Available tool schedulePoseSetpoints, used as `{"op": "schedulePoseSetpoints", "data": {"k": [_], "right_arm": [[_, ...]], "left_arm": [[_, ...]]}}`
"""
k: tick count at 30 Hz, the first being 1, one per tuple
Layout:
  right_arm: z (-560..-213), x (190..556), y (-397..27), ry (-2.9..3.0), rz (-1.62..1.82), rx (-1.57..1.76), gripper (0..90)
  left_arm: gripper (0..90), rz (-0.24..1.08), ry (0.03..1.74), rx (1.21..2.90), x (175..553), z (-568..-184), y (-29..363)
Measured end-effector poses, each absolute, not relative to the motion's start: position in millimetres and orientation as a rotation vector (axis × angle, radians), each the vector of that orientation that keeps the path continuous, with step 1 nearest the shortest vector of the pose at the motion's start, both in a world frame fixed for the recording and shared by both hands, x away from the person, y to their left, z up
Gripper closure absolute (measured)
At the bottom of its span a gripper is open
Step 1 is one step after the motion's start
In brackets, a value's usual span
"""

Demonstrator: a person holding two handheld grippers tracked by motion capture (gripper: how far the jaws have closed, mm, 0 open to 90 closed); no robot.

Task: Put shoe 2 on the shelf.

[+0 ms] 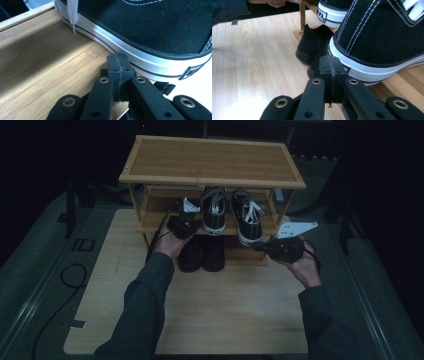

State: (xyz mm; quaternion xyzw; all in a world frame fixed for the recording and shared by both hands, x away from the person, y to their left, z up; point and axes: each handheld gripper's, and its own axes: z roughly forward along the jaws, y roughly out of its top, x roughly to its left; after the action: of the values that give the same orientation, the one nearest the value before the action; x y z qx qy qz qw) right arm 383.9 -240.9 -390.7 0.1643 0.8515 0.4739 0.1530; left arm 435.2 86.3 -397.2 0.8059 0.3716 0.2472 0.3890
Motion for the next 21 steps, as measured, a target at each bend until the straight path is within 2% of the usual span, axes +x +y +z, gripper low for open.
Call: {"op": "schedulePoseSetpoints", "data": {"k": [21], "right_arm": [[-377.7,396.4,-208.2,2.393,1.404,0.474,90.0]], "left_arm": [[90.0,0.624,0.943,2.036,435.3,-398.2,87.6]]}}
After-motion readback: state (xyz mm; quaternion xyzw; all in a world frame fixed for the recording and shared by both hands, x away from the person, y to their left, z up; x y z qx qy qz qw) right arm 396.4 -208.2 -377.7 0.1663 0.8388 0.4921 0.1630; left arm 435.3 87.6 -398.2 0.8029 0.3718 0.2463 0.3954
